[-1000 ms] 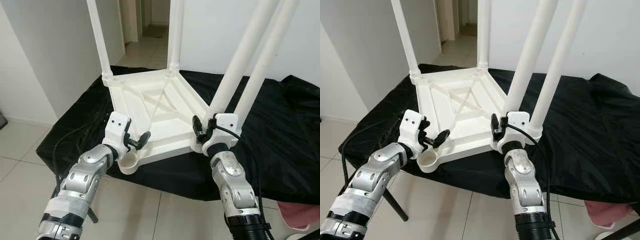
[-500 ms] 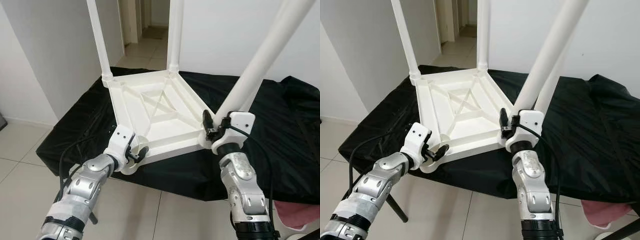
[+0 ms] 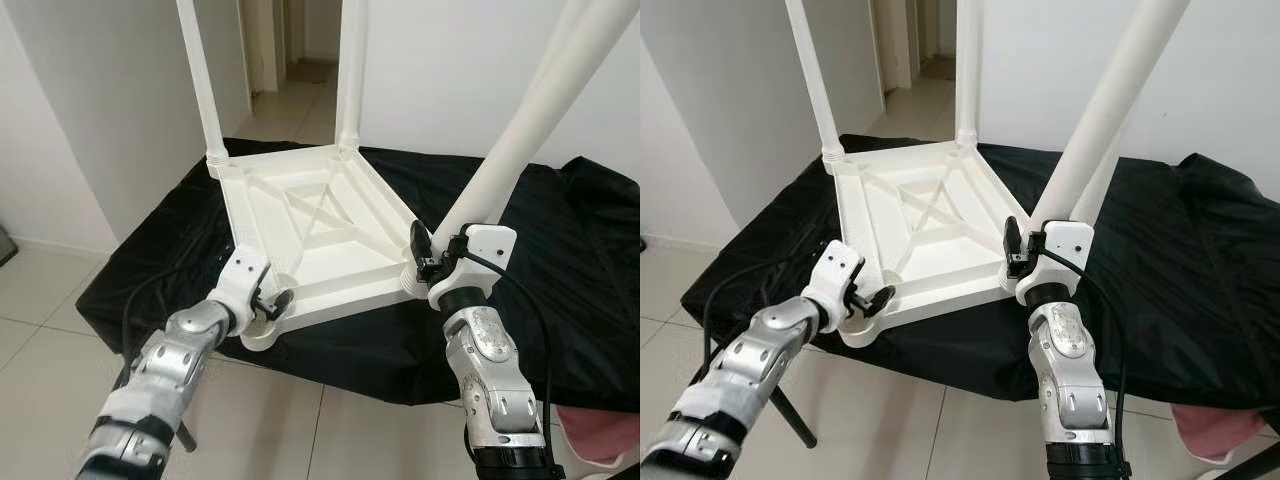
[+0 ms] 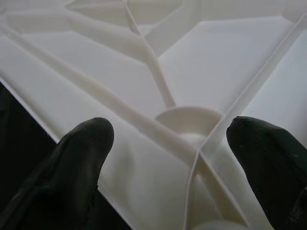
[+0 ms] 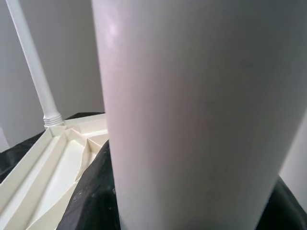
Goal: Building children table
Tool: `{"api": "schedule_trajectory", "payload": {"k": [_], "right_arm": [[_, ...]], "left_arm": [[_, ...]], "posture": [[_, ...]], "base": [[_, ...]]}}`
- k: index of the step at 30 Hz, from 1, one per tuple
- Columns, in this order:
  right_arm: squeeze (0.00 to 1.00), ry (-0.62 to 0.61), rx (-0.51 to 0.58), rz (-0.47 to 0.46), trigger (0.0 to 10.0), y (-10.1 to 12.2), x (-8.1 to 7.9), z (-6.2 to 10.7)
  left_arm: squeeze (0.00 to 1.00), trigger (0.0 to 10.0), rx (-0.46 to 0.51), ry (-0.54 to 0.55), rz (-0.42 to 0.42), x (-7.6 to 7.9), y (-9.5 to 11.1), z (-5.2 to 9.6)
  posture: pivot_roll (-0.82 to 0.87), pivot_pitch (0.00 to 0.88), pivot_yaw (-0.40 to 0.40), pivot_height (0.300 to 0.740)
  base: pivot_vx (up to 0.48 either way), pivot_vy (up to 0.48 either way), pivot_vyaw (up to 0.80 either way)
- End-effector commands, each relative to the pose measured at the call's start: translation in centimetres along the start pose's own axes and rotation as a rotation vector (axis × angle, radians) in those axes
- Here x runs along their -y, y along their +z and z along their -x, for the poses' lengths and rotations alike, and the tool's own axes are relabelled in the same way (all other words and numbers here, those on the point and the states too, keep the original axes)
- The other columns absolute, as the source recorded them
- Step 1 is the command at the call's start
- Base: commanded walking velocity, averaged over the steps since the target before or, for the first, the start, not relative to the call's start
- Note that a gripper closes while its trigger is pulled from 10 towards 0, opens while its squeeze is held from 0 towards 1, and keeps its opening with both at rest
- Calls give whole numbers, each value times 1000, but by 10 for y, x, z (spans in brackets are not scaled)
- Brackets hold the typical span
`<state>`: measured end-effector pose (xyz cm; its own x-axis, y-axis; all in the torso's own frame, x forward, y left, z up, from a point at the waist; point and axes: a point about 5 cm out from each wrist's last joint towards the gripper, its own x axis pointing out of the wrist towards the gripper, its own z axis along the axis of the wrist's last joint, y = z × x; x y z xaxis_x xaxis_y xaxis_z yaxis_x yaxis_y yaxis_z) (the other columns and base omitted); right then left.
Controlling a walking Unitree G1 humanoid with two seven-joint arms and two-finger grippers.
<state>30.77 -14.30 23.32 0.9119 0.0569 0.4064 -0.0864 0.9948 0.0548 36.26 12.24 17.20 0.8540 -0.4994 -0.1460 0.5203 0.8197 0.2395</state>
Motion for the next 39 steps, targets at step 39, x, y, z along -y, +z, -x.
{"api": "schedule_trajectory", "payload": {"k": [39], "right_arm": [[0, -18, 9, 21, 10000, 4, 1, 4]], "left_arm": [[0, 10000, 68, -177, -112, 80, 12, -21]], "posture": [[-33, 64, 57, 740]], "base": [[0, 0, 0]]}}
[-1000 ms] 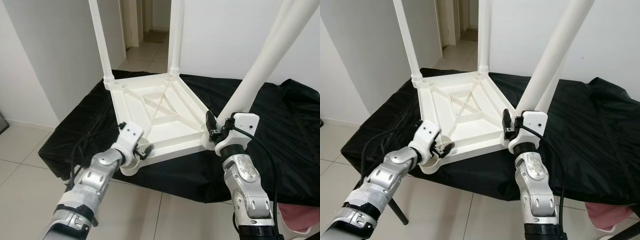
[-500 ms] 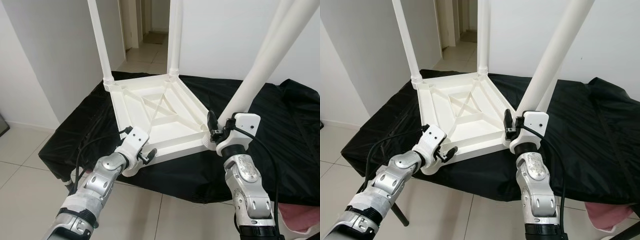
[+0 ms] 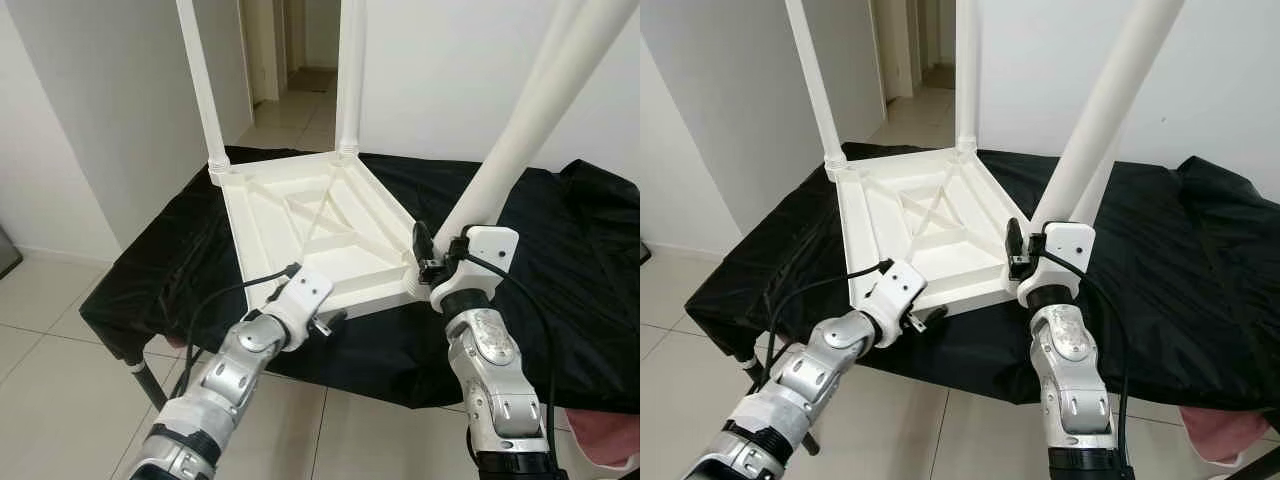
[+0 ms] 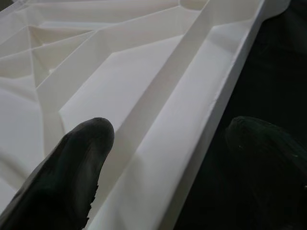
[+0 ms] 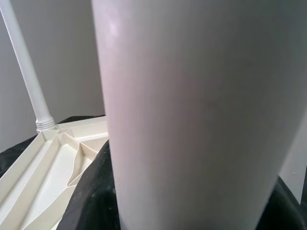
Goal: Building children table
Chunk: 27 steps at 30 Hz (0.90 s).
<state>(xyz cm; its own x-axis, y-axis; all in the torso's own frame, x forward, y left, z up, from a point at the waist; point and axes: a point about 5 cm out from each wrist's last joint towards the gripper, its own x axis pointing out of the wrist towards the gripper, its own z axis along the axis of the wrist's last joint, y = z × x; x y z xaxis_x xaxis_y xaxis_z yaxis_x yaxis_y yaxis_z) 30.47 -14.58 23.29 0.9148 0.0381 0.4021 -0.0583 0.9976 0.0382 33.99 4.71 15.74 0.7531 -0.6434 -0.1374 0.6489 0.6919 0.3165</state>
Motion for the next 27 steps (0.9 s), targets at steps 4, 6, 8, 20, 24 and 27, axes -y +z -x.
{"api": "schedule_trajectory", "payload": {"k": [4, 6, 8, 20, 24, 27], "right_arm": [[0, -1, 14, -7, 10000, 3, -2, 1], [0, -1, 13, -6, 10000, 3, -2, 1], [0, -2, 11, -5, 10000, 3, -2, 2], [0, -17, 4, 1, 10000, 2, 2, 3], [0, -22, 6, 3, 10000, 2, 3, 2], [0, -23, 6, 4, 10000, 3, 3, 2]], "left_arm": [[0, 10000, 12, -10, 0, -1, 7, -1], [0, 10000, 14, -12, 18, -6, 9, 1], [0, 10000, 17, -25, 53, -6, 9, 2], [0, 10000, -83, -306, 54, 19, -19, 27], [0, 10000, -127, -286, 30, 17, -27, 27], [0, 10000, -139, -242, 37, 13, -27, 25]], "posture": [[-31, 65, 59, 740], [-31, 67, 62, 740], [-31, 67, 62, 740], [-25, 96, 67, 740], [-28, 102, 65, 740], [-31, 105, 65, 740]], "base": [[0, 0, 0], [0, 0, 0], [0, 0, 0], [0, 0, 0], [0, 0, 0], [0, 0, 0]]}}
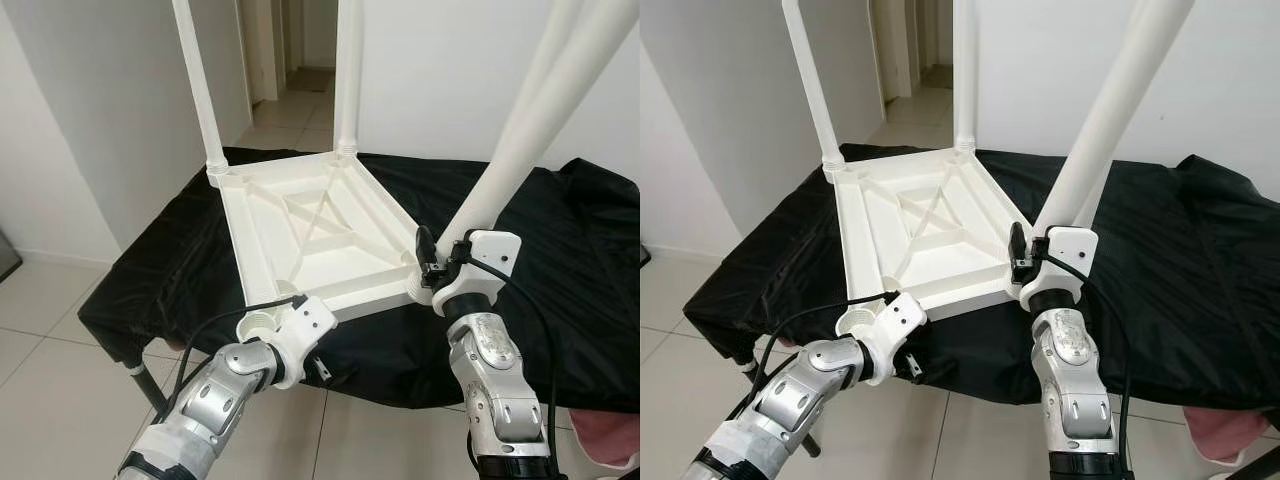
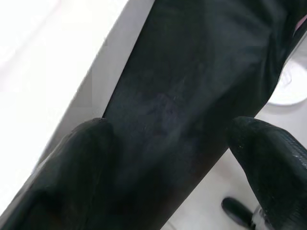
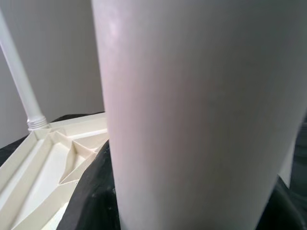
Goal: Building children table
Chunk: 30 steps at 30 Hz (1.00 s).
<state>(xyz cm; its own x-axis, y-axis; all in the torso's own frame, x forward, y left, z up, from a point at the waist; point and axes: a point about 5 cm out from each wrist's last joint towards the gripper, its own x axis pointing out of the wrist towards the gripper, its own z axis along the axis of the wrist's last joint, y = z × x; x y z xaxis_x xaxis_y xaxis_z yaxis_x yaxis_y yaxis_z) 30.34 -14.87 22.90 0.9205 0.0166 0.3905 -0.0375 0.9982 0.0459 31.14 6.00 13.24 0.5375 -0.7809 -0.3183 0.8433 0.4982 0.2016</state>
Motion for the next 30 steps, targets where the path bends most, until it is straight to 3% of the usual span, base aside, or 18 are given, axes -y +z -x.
{"api": "schedule_trajectory", "payload": {"k": [1, 6, 12, 15, 19, 22, 26, 30], "right_arm": [[0, -1, 18, 3, 10000, 6, 0, -1], [0, -4, 16, 6, 10000, 6, 1, 0], [0, -7, 16, 8, 10000, 6, 2, -1], [0, -7, 16, 7, 10000, 6, 2, -1], [0, -4, 19, 3, 10000, 6, 0, -2], [0, -2, 20, 4, 10000, 6, 0, -3], [0, -3, 20, 6, 10000, 7, 0, -3], [0, -3, 20, 6, 10000, 7, 0, -3]], "left_arm": [[0, 10000, -28, 54, -6, -5, -3, 0], [0, 10000, 17, 61, 19, -10, 8, 3], [0, 10000, 197, 12, 78, -16, 36, 15], [0, 10000, 213, 38, 81, -22, 40, 17], [0, 10000, 128, 163, 89, -39, 30, 14], [0, 10000, 88, 191, 91, -42, 24, 12], [0, 10000, -46, 203, 66, -39, 4, 9], [0, 10000, -72, 204, 60, -39, 0, 8]], "posture": [[-31, 105, 65, 740], [-34, 110, 64, 740], [-33, 110, 64, 740], [-30, 108, 63, 740], [-31, 108, 62, 740], [-32, 109, 61, 740], [-35, 109, 60, 740], [-36, 109, 61, 740]], "base": [[0, 0, 0], [0, 0, 0], [0, 0, 0], [0, 0, 0], [0, 0, 0], [0, 0, 0], [0, 0, 0], [0, 0, 0]]}}
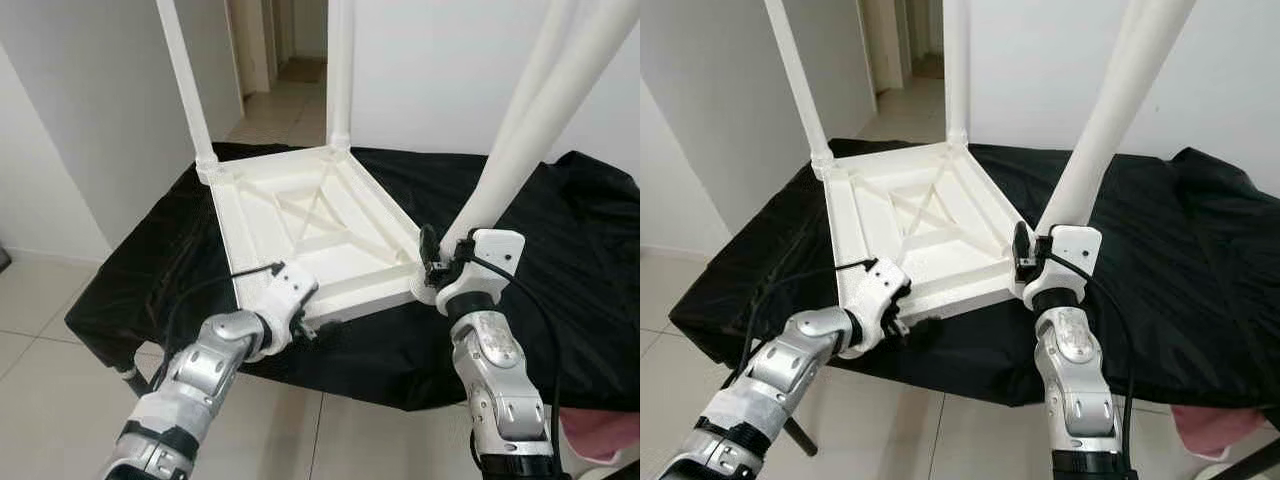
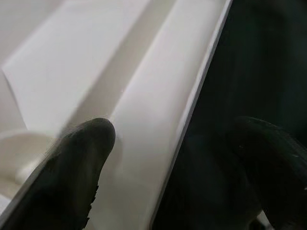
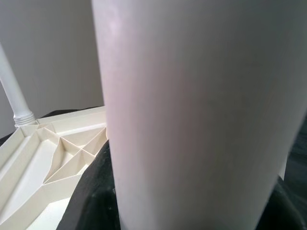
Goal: Building children table
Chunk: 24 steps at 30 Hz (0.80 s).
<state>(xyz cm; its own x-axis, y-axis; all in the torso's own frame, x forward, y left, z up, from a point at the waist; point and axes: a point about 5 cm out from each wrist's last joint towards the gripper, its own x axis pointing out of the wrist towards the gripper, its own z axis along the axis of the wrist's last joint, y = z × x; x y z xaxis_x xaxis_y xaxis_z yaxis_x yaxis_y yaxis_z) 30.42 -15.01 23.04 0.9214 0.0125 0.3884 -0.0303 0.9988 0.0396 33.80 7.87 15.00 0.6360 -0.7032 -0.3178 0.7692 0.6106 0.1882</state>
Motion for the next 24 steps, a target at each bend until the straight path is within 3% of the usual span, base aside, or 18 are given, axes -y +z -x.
{"api": "schedule_trajectory", "payload": {"k": [1, 7, 13, 20, 24], "right_arm": [[0, 1, 23, -2, 10000, 6, -1, -2], [0, -1, 21, 0, 10000, 6, 0, -1], [0, 0, 20, 1, 10000, 6, 0, -1], [0, -1, 21, 0, 10000, 6, -1, -2], [0, -2, 20, -2, 10000, 5, -2, -1]], "left_arm": [[0, 10000, -57, 81, 0, -4, -11, 1], [0, 10000, -131, 56, -21, -1, -23, 1], [0, 10000, -123, 16, -15, 6, -21, -1], [0, 10000, -72, -60, 30, 26, -10, -5], [0, 10000, -50, -123, 23, 50, -1, -12]], "posture": [[-36, 109, 61, 740], [-38, 110, 61, 740], [-38, 113, 61, 740], [-32, 114, 62, 740], [-29, 116, 67, 740]], "base": [[0, 0, 0], [0, 0, 0], [0, 0, 0], [0, 0, 0], [0, 0, 0]]}}
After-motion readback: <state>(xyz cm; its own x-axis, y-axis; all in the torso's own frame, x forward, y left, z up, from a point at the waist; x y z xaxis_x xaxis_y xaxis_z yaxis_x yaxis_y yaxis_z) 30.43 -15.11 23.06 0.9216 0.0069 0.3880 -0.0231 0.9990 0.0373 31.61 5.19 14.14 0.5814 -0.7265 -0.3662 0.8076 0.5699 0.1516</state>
